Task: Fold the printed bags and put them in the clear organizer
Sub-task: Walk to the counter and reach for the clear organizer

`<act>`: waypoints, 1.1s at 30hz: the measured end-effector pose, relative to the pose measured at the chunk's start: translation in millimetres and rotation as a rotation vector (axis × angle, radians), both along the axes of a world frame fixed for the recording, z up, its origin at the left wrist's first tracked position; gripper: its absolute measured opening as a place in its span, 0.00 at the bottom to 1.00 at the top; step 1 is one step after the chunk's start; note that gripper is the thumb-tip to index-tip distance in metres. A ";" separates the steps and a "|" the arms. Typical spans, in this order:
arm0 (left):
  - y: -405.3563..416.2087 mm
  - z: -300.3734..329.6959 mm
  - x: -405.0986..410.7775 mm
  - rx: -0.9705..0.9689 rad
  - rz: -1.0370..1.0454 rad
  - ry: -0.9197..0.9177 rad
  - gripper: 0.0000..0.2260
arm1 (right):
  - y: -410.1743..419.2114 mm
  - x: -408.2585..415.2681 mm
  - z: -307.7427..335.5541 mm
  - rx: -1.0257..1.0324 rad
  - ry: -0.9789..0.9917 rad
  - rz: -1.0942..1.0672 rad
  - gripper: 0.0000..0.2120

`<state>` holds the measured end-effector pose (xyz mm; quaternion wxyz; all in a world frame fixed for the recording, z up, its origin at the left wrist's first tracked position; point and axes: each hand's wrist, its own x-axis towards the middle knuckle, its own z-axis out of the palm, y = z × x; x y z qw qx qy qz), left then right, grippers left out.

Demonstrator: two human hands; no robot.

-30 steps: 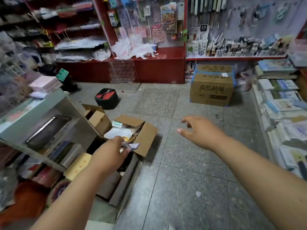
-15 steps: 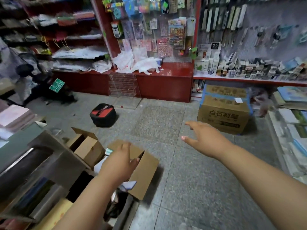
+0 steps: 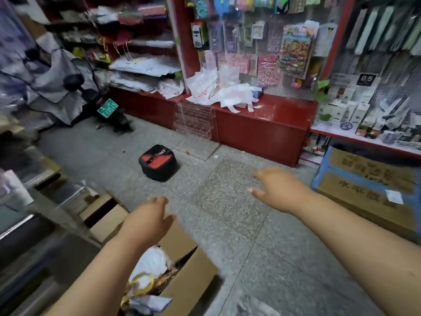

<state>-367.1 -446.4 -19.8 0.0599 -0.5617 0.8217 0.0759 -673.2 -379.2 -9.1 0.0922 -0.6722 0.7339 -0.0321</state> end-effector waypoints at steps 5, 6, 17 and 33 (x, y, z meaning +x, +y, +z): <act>-69.7 5.6 -44.1 -0.054 0.122 0.067 0.23 | -100.8 -39.7 2.4 -0.111 0.086 0.089 0.25; -85.4 4.5 -48.4 -0.063 0.142 0.067 0.23 | -119.8 -43.5 -0.5 -0.114 0.085 0.105 0.25; -293.9 -12.2 -53.2 -0.037 0.202 0.047 0.21 | -355.3 -52.4 -9.1 -0.071 0.055 0.184 0.24; -594.2 -37.4 -86.8 0.055 0.301 0.000 0.20 | -725.6 -90.2 -21.3 -0.051 -0.117 0.262 0.25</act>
